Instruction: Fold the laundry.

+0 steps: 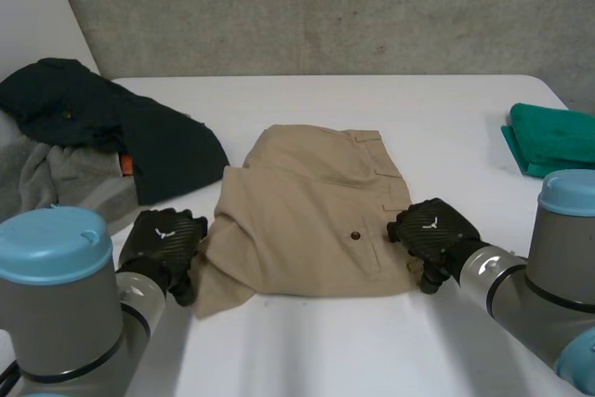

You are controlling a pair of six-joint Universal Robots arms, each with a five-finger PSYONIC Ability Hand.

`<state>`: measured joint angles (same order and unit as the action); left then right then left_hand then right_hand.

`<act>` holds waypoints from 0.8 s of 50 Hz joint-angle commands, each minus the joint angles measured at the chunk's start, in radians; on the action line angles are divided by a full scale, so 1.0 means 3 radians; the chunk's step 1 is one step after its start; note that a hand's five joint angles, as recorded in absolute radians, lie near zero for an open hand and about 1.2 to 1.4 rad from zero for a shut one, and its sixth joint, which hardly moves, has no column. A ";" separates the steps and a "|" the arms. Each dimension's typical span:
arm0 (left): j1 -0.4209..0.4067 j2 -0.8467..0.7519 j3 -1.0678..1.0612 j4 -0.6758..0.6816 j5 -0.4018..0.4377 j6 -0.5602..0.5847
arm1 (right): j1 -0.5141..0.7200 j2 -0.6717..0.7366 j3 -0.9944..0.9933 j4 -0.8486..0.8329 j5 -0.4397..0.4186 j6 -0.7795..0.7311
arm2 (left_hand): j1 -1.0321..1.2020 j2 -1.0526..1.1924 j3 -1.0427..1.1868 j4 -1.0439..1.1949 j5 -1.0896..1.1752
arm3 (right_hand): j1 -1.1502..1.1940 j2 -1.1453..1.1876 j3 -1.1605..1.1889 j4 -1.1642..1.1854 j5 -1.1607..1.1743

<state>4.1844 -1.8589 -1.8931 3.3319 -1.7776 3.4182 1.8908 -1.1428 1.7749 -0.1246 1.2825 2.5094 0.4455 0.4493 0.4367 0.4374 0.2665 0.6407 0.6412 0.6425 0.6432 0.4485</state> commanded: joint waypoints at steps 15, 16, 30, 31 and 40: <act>0.0047 0.1215 0.1262 0.0174 0.0045 0.0346 | -0.0024 -0.1314 -0.0991 0.0271 0.0194 0.0052 | 0.3169 0.3157 0.3198 0.3196 0.3184 | 0.2519 0.2517 0.2512 0.2510 0.2578; 0.0047 0.1262 0.1365 0.0158 0.0045 0.0341 | -0.0029 -0.1344 -0.1119 0.0368 0.0189 0.0067 | 0.3169 0.3157 0.3198 0.3196 0.3184 | 0.2519 0.2517 0.2512 0.2510 0.2578; 0.0032 0.1222 0.2725 0.0102 0.0055 0.0346 | -0.0024 -0.1284 -0.2935 0.0978 0.0158 0.0650 | 0.3169 0.3157 0.3198 0.3196 0.3184 | 0.2519 0.2517 0.2512 0.2510 0.2578; 0.0027 0.1135 0.2787 0.0102 0.0065 0.0351 | -0.0024 -0.1228 -0.2971 0.0978 0.0163 0.0686 | 0.3169 0.3157 0.3198 0.3196 0.3184 | 0.2519 0.2517 0.2512 0.2510 0.2578; 0.0077 -0.0184 0.3457 0.0143 0.0331 0.0366 | -0.0013 -0.0297 -0.3084 0.0973 0.0362 0.0844 | 0.3169 0.3157 0.3198 0.3196 0.3184 | 0.2519 0.2517 0.2512 0.2510 0.2578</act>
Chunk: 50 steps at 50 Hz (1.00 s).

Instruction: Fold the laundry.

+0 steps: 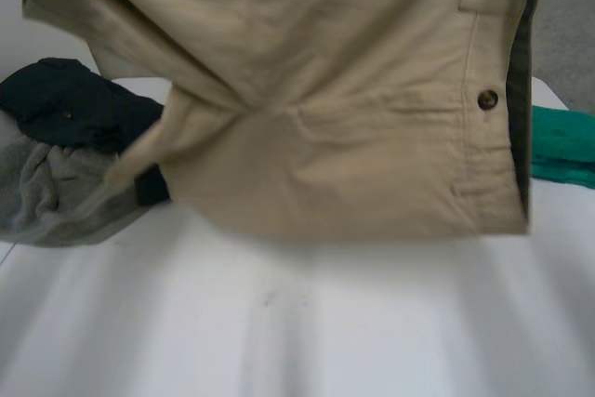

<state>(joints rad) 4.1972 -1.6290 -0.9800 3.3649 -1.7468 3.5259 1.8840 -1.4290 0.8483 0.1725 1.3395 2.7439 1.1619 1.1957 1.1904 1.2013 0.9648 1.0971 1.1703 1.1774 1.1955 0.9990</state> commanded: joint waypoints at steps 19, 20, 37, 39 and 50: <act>0.0230 -0.3350 0.2182 0.0427 0.0663 -0.0028 | 0.0224 0.2657 -0.0946 -0.0769 0.0868 -0.0024 | -0.3291 -0.3404 -0.3386 -0.3422 -0.3216 | -0.3075 -0.3319 -0.3343 -0.3403 -0.3330; 0.0204 -0.3339 0.2178 0.0427 0.0658 -0.0028 | 0.0229 0.2616 -0.0941 -0.0769 0.0873 -0.0024 | -0.3291 -0.3404 -0.3386 -0.3422 -0.3216 | -0.3075 -0.3319 -0.3343 -0.3403 -0.3330; -0.0006 -0.0850 -0.0966 -0.0033 0.0147 0.0013 | -0.0251 0.0525 0.1165 -0.0131 -0.0098 -0.0525 | -0.2937 -0.3050 -0.3032 -0.3068 -0.2862 | -0.3075 -0.3319 -0.3343 -0.3403 -0.3330; -0.0097 -0.0529 -0.1445 -0.0297 0.0152 -0.0003 | -0.0409 0.0423 0.1430 0.0094 -0.0190 -0.0688 | -0.2616 -0.2728 -0.2710 -0.2747 -0.2540 | -0.3024 -0.3268 -0.3292 -0.3352 -0.3279; -0.0609 -0.0169 -0.2965 -0.0780 0.0285 -0.0155 | -0.0778 0.0325 0.2749 0.0040 -0.0701 -0.1430 | -0.1721 -0.1834 -0.1816 -0.1852 -0.1646 | -0.1974 -0.2218 -0.2242 -0.2303 -0.2229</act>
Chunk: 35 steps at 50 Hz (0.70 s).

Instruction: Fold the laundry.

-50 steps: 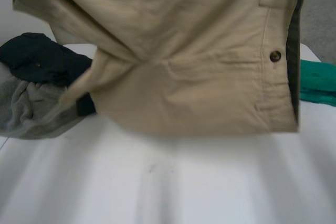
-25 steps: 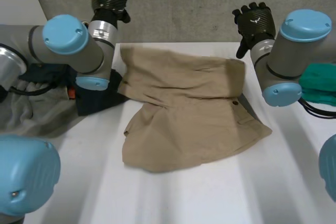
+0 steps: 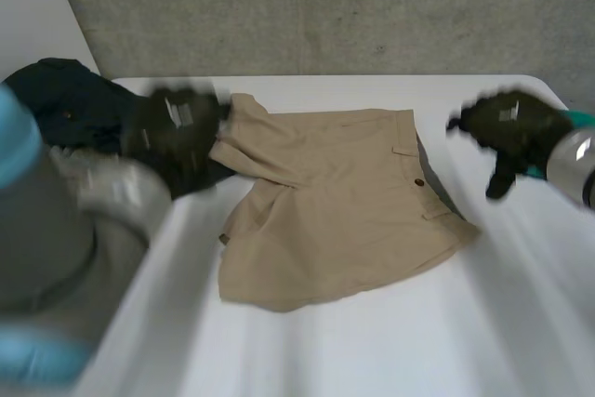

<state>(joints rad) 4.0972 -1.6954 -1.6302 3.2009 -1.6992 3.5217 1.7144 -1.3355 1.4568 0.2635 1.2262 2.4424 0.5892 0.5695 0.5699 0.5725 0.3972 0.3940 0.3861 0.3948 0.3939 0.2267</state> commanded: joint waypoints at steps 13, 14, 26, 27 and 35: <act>0.0046 -0.0449 -0.0988 0.0395 0.0234 -0.0526 | -0.0351 0.0570 0.1029 -0.1164 -0.0748 -0.0436 | -0.0538 -0.0472 -0.0474 -0.0482 -0.0480 | 0.0731 0.0757 0.0729 0.0732 0.0707; 0.0092 -0.0459 -0.0983 0.0476 0.0234 -0.0521 | -0.0341 0.0616 0.1019 -0.1210 -0.0748 -0.0446 | -0.0538 -0.0472 -0.0474 -0.0482 -0.0480 | 0.0877 0.0903 0.0874 0.0877 0.0853; 0.0113 -0.0623 -0.0896 0.0641 0.0239 -0.0495 | -0.0320 0.0903 0.0886 -0.1431 -0.0733 -0.0436 | -0.0294 -0.0228 -0.0229 -0.0238 -0.0235 | 0.2761 0.2787 0.2758 0.2761 0.2736; 0.0113 -0.0638 -0.0886 0.0661 0.0239 -0.0495 | -0.0320 0.0908 0.0881 -0.1431 -0.0733 -0.0436 | -0.0255 -0.0189 -0.0190 -0.0199 -0.0196 | 0.3193 0.3219 0.3191 0.3194 0.3169; 0.0077 -0.0786 -0.0804 0.0983 0.0239 -0.0480 | -0.0325 0.0903 0.0901 -0.1441 -0.0682 -0.0426 | 0.0323 0.0389 0.0387 0.0379 0.0381 | 0.3341 0.3367 0.3338 0.3341 0.3317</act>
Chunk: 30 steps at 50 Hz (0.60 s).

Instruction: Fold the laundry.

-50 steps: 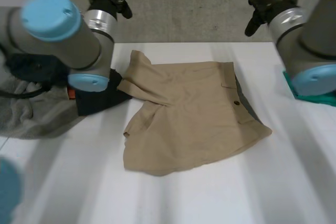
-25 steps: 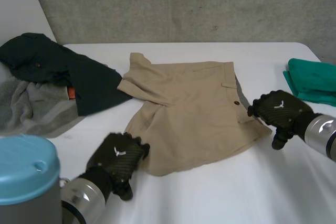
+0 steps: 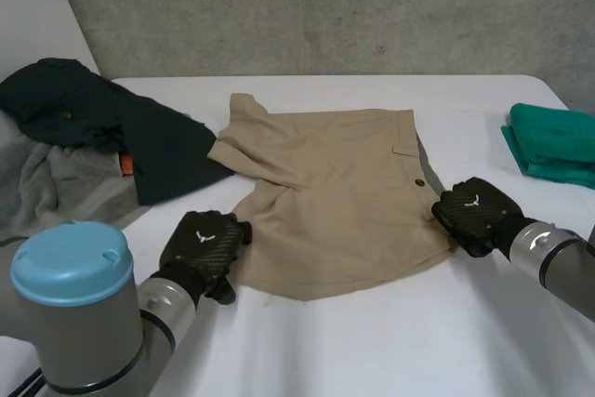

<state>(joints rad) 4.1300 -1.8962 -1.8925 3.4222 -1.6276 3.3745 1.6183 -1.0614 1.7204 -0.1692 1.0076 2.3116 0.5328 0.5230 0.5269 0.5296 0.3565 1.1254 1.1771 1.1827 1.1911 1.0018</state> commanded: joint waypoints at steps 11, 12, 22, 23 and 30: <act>-0.0114 -0.0388 0.0290 0.0271 0.0010 0.0267 | 0.0005 -0.0036 0.0059 0.0012 0.0170 0.0287 | 0.0462 0.0495 0.0482 0.0473 0.0468 | 0.0903 0.0730 0.0712 0.0684 0.0733; -0.0119 -0.0393 0.0300 0.0271 0.0010 0.0277 | 0.0005 -0.0036 0.0059 0.0012 0.0175 0.0292 | 0.0462 0.0495 0.0482 0.0473 0.0468 | 0.0903 0.0730 0.0712 0.0684 0.0733; -0.0109 -0.0653 0.0489 0.0271 0.0005 0.0359 | 0.0005 -0.0041 0.0048 0.0007 0.0292 0.0302 | 0.1086 0.1119 0.1106 0.1097 0.1092 | 0.0903 0.0730 0.0712 0.0684 0.0733; -0.0109 -0.0679 0.0505 0.0271 0.0005 0.0379 | 0.0005 -0.0046 0.0048 0.0012 0.0313 0.0302 | 0.1147 0.1179 0.1166 0.1157 0.1153 | 0.0903 0.0730 0.0712 0.0684 0.0733; -0.0104 -0.0782 0.0582 0.0271 0.0010 0.0630 | 0.0010 -0.0174 0.0059 0.0043 0.0410 0.0374 | 0.2046 0.2079 0.2066 0.2057 0.2052 | 0.0903 0.0730 0.0712 0.0684 0.0733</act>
<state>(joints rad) 4.0974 -2.1120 -1.7323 3.5024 -1.6257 3.5103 1.6202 -1.0859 1.7353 -0.1625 1.1111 2.4054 0.8487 0.8702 0.8635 0.8665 0.6853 1.1254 1.1771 1.1838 1.1927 1.0018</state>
